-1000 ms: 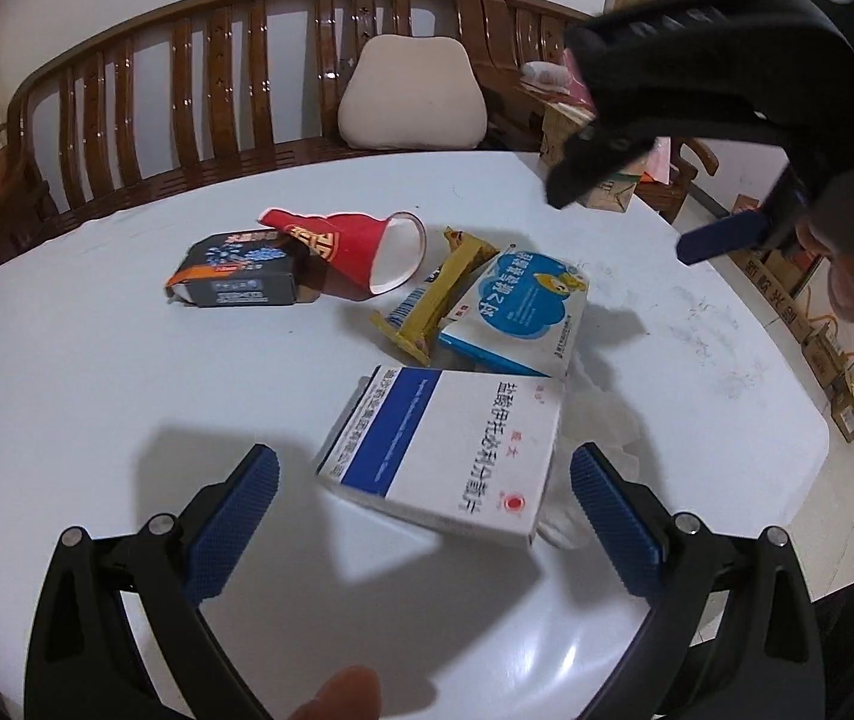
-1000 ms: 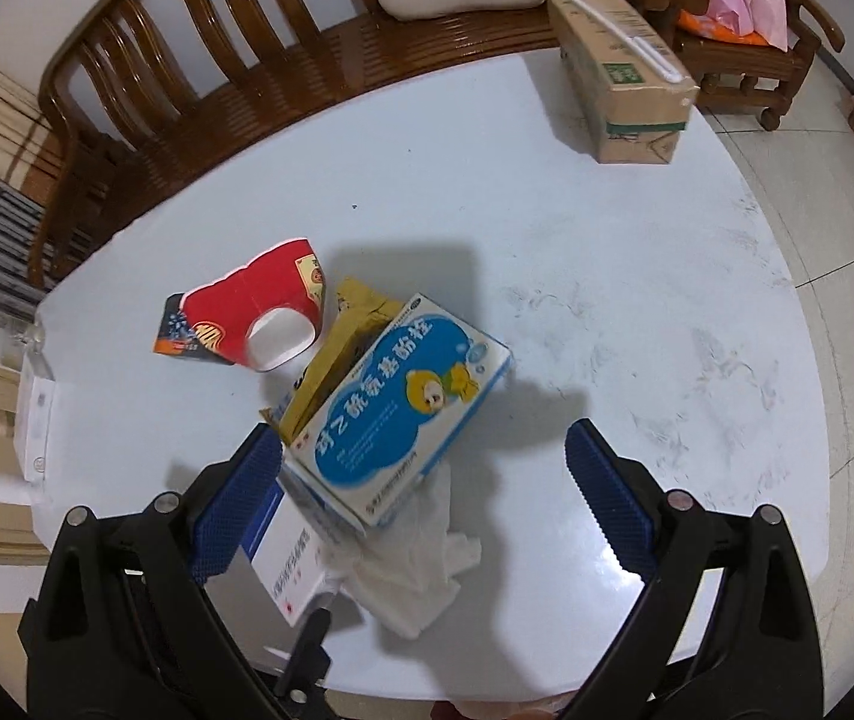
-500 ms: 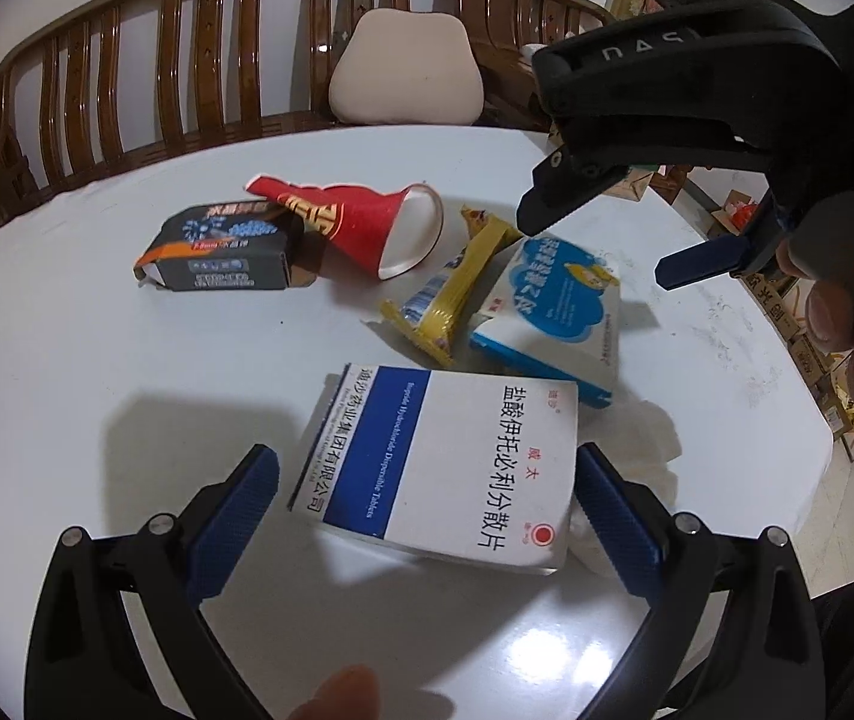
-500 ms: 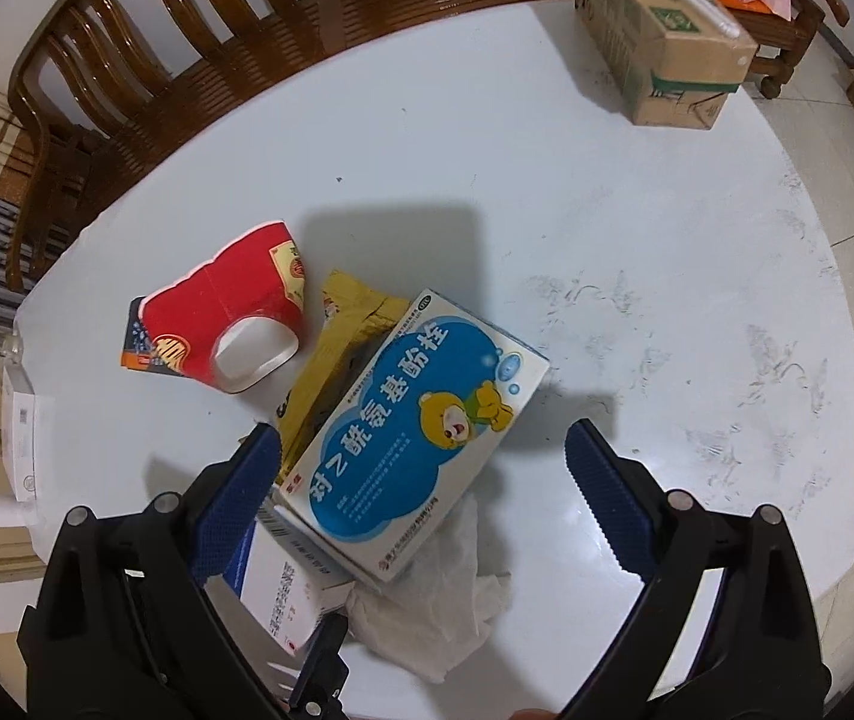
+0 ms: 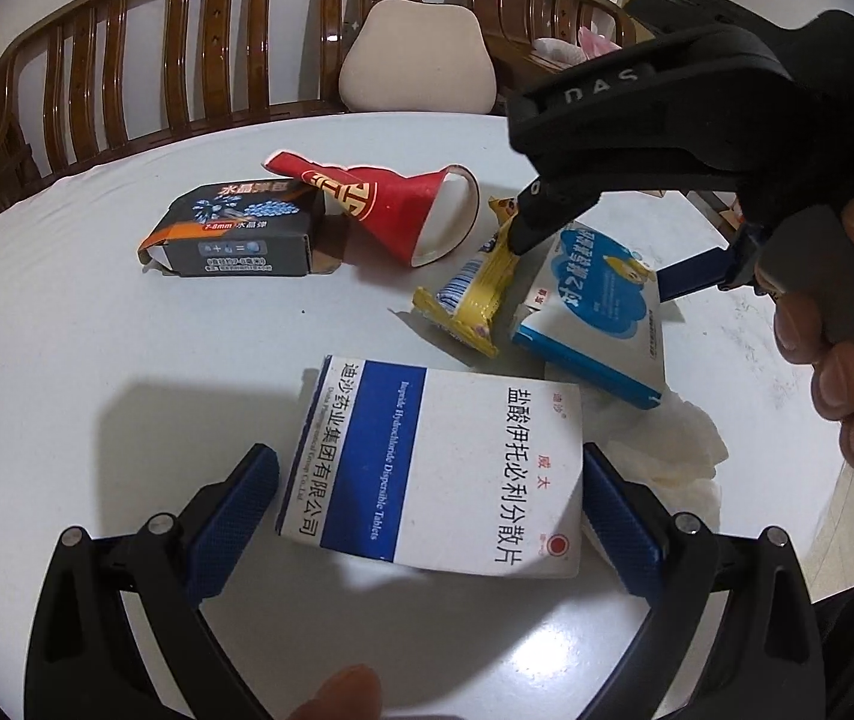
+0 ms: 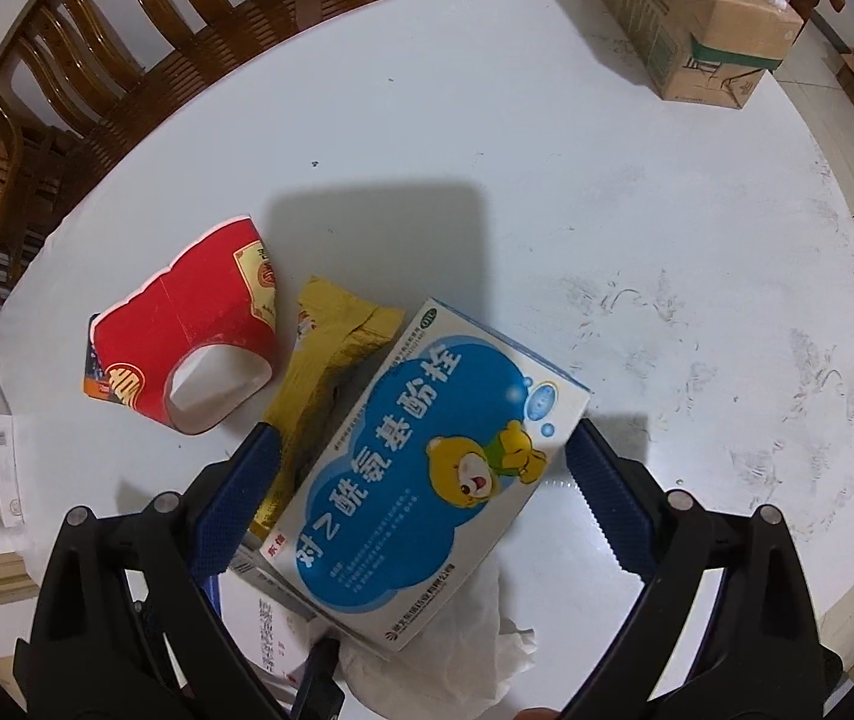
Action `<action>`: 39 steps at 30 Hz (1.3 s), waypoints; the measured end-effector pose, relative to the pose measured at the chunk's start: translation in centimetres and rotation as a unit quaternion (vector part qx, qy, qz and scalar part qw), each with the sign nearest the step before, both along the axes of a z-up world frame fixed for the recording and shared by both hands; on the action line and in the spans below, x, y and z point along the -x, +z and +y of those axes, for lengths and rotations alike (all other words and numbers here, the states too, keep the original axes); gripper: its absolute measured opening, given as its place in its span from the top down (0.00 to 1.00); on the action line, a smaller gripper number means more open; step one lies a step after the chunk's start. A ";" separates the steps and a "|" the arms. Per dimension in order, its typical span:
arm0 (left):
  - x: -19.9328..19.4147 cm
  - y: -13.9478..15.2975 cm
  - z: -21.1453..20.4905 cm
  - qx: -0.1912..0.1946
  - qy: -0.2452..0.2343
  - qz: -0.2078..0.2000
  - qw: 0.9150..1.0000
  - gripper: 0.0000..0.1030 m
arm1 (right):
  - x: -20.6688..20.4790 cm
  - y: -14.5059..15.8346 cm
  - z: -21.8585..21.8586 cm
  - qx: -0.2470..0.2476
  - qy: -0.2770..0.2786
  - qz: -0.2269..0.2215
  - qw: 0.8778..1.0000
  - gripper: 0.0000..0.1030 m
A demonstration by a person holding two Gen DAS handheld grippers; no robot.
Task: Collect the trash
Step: 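Grasp the white-blue tablet box with the left tool while the right tool grasps the blue medicine box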
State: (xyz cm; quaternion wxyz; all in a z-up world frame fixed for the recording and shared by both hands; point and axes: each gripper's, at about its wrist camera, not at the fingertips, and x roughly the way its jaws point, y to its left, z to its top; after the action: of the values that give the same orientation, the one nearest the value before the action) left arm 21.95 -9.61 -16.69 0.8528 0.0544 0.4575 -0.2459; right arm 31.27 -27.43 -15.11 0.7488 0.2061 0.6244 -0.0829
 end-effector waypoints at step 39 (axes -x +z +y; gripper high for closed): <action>1.5 1.7 1.7 -0.010 0.045 -0.030 0.998 0.17 | 3.3 2.2 -1.2 0.037 0.024 -0.040 0.998 0.40</action>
State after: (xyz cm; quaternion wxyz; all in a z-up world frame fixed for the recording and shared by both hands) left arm 20.41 -7.93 -15.02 0.8756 0.0494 0.4364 -0.2008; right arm 28.00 -28.67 -12.92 0.7819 0.1658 0.5956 -0.0797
